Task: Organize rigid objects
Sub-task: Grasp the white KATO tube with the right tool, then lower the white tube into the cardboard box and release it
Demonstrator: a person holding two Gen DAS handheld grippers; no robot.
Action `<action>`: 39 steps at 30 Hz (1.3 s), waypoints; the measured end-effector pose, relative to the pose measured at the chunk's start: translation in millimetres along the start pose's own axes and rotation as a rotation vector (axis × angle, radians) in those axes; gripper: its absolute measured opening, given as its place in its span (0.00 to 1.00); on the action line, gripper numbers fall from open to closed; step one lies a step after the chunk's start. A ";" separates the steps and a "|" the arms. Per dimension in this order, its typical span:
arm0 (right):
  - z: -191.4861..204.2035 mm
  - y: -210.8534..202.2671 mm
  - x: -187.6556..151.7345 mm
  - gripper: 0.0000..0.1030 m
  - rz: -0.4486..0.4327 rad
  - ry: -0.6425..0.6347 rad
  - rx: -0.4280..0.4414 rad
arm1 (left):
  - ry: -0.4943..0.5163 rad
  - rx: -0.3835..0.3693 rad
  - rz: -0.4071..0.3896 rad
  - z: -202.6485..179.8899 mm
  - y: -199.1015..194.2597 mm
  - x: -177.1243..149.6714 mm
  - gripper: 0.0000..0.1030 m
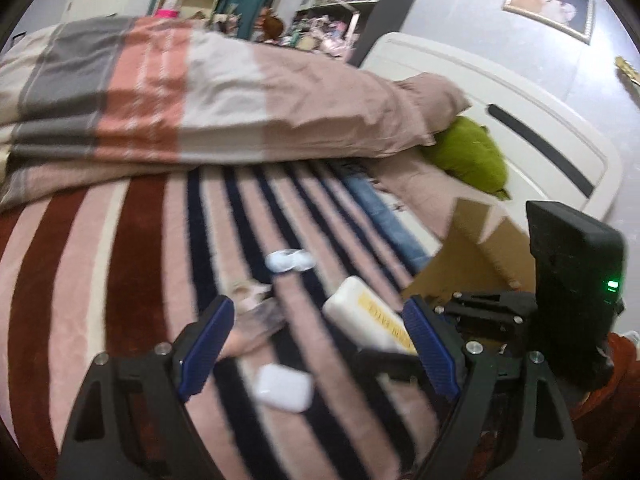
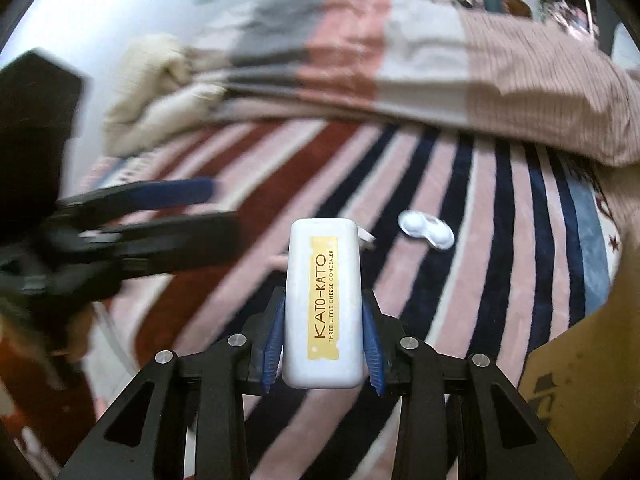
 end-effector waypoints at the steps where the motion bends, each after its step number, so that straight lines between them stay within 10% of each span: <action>1: 1.9 -8.4 -0.4 0.30 -0.011 -0.006 0.012 | 0.014 -0.015 -0.001 -9.7 -1.3 3.5 0.82; 5: -1.9 -53.0 -9.2 0.30 -0.078 -0.019 0.036 | 0.058 -0.039 -0.008 -48.8 -2.3 20.3 0.81; 12: -41.7 -106.7 -32.2 0.30 -0.152 0.029 -0.003 | 0.156 -0.146 0.036 -126.5 22.3 50.0 0.37; 30: -163.8 -113.4 -71.4 0.30 0.070 0.228 -0.055 | 0.281 -0.114 0.291 -219.1 137.0 83.2 0.37; 34: -167.9 -107.8 -76.0 0.30 0.099 0.235 -0.093 | 0.280 -0.081 0.275 -218.1 135.5 85.2 0.62; 39: -160.8 -109.7 -74.5 0.31 0.094 0.229 -0.099 | 0.264 -0.073 0.197 -205.1 102.6 90.5 0.70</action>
Point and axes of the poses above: each gripper's, at about its wrist camera, not at the fingertips, and y roughly the way its jaws point, z to its left, x to its top, the point moved 3 cm from there along y, roughly the way its jaws point, and after that the axes turned 11 degrees about z, right-handed, at the moved point
